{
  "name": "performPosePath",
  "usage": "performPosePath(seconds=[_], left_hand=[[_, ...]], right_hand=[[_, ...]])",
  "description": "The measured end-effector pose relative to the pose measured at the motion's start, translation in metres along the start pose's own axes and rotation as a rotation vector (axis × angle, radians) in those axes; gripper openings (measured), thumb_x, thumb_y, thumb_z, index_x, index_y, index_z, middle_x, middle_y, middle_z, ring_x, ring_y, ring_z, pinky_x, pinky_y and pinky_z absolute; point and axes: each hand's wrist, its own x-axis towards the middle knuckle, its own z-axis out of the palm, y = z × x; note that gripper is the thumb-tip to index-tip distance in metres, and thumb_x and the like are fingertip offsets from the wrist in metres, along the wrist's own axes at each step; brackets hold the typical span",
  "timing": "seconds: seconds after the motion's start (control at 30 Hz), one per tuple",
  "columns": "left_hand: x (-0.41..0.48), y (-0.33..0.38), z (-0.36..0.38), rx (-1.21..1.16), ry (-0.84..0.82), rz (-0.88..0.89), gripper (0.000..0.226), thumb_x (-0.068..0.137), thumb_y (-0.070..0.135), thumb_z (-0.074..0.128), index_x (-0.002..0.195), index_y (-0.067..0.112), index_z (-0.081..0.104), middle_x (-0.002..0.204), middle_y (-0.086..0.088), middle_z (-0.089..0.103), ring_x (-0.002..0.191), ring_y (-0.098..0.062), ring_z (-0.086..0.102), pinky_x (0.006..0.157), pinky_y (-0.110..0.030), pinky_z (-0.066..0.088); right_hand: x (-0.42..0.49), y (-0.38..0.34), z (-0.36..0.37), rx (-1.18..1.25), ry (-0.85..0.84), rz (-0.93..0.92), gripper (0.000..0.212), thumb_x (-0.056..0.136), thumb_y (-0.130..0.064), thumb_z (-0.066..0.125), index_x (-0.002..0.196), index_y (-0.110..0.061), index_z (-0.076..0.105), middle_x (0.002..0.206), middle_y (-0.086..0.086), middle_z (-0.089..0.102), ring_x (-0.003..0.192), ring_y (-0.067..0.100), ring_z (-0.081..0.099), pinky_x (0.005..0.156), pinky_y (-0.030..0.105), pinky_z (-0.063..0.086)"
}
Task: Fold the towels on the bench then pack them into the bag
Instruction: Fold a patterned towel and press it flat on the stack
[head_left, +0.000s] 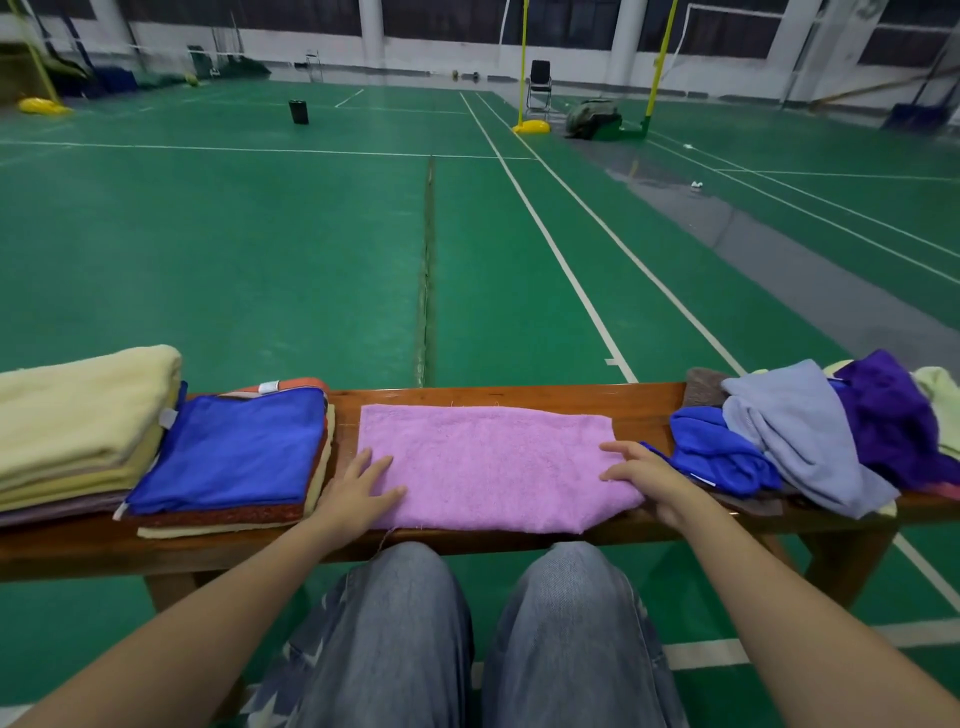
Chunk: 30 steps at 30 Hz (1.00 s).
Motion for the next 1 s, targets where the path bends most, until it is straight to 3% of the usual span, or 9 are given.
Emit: performPosePath(seconds=[0.23, 0.37, 0.47, 0.63, 0.7, 0.77, 0.87, 0.93, 1.0], left_hand=[[-0.004, -0.012, 0.0, -0.33, 0.01, 0.056, 0.071, 0.089, 0.041, 0.058, 0.148, 0.023, 0.024, 0.158, 0.002, 0.008, 0.144, -0.019, 0.013, 0.116, -0.038, 0.014], [-0.006, -0.016, 0.003, -0.462, 0.06, 0.068, 0.064, 0.093, 0.037, 0.053, 0.148, 0.022, 0.025, 0.158, 0.001, 0.013, 0.143, -0.018, 0.016, 0.116, -0.038, 0.015], [-0.009, -0.014, 0.002, -0.58, 0.081, 0.069, 0.058, 0.096, 0.036, 0.046, 0.148, 0.022, 0.023, 0.158, 0.0, 0.014, 0.143, -0.018, 0.018, 0.115, -0.036, 0.015], [-0.012, -0.014, 0.0, -0.735, 0.161, 0.036, 0.055, 0.1, 0.037, 0.035, 0.149, 0.021, 0.018, 0.156, 0.003, 0.015, 0.144, -0.018, 0.014, 0.116, -0.033, 0.011], [-0.01, -0.016, 0.001, -0.807, 0.204, 0.019, 0.054, 0.1, 0.037, 0.03, 0.15, 0.021, 0.014, 0.158, 0.002, 0.011, 0.145, -0.016, 0.012, 0.118, -0.034, 0.011], [-0.012, -0.018, 0.0, -0.925, 0.231, -0.001, 0.054, 0.101, 0.037, 0.029, 0.149, 0.017, 0.017, 0.156, 0.004, 0.015, 0.144, -0.015, 0.016, 0.118, -0.035, 0.015], [-0.008, -0.027, 0.004, -1.011, 0.146, -0.021, 0.081, 0.085, 0.073, 0.034, 0.148, 0.022, 0.026, 0.155, 0.003, 0.023, 0.142, -0.015, 0.023, 0.117, -0.04, 0.021], [0.002, -0.039, 0.011, -1.025, 0.097, -0.039, 0.102, 0.068, 0.089, 0.035, 0.147, 0.026, 0.029, 0.153, 0.005, 0.03, 0.14, -0.014, 0.028, 0.115, -0.041, 0.026], [-0.002, -0.035, 0.008, -1.021, 0.088, -0.025, 0.097, 0.072, 0.087, 0.034, 0.147, 0.026, 0.028, 0.153, 0.004, 0.029, 0.14, -0.014, 0.029, 0.115, -0.042, 0.027]], right_hand=[[-0.004, -0.024, 0.012, -0.008, 0.091, -0.157, 0.053, 0.082, 0.002, 0.058, 0.132, -0.014, 0.054, 0.146, 0.01, 0.038, 0.114, 0.023, 0.046, 0.088, 0.03, 0.043], [-0.009, -0.059, 0.035, -0.216, 0.189, -0.24, 0.058, 0.083, 0.003, 0.055, 0.139, -0.011, 0.046, 0.147, 0.012, 0.037, 0.104, 0.021, 0.05, 0.078, 0.023, 0.043], [-0.01, -0.083, 0.065, -0.385, 0.192, -0.292, 0.064, 0.081, 0.001, 0.051, 0.142, -0.017, 0.041, 0.146, 0.01, 0.037, 0.107, 0.023, 0.055, 0.083, 0.029, 0.049], [-0.019, -0.115, 0.139, -0.513, 0.154, -0.436, 0.064, 0.083, 0.002, 0.05, 0.143, -0.017, 0.039, 0.137, 0.01, 0.047, 0.093, 0.019, 0.05, 0.063, 0.015, 0.041], [-0.021, -0.118, 0.172, -0.548, 0.132, -0.485, 0.061, 0.083, 0.004, 0.048, 0.141, -0.014, 0.042, 0.135, 0.009, 0.048, 0.077, 0.013, 0.048, 0.052, 0.007, 0.037], [-0.017, -0.113, 0.204, -0.55, 0.068, -0.512, 0.065, 0.081, 0.006, 0.046, 0.142, -0.015, 0.039, 0.139, 0.011, 0.045, 0.066, 0.01, 0.048, 0.044, 0.013, 0.036], [-0.014, -0.103, 0.24, -0.643, -0.053, -0.542, 0.065, 0.083, 0.001, 0.047, 0.145, -0.014, 0.033, 0.147, 0.013, 0.035, 0.107, 0.029, 0.057, 0.076, 0.029, 0.047], [-0.014, -0.094, 0.253, -0.645, -0.184, -0.572, 0.063, 0.086, 0.0, 0.046, 0.146, -0.011, 0.03, 0.149, 0.015, 0.031, 0.13, 0.03, 0.041, 0.102, 0.032, 0.037], [-0.02, -0.086, 0.256, -0.586, -0.302, -0.619, 0.064, 0.088, 0.001, 0.045, 0.147, -0.013, 0.028, 0.152, 0.011, 0.028, 0.138, 0.023, 0.031, 0.11, 0.023, 0.023]])
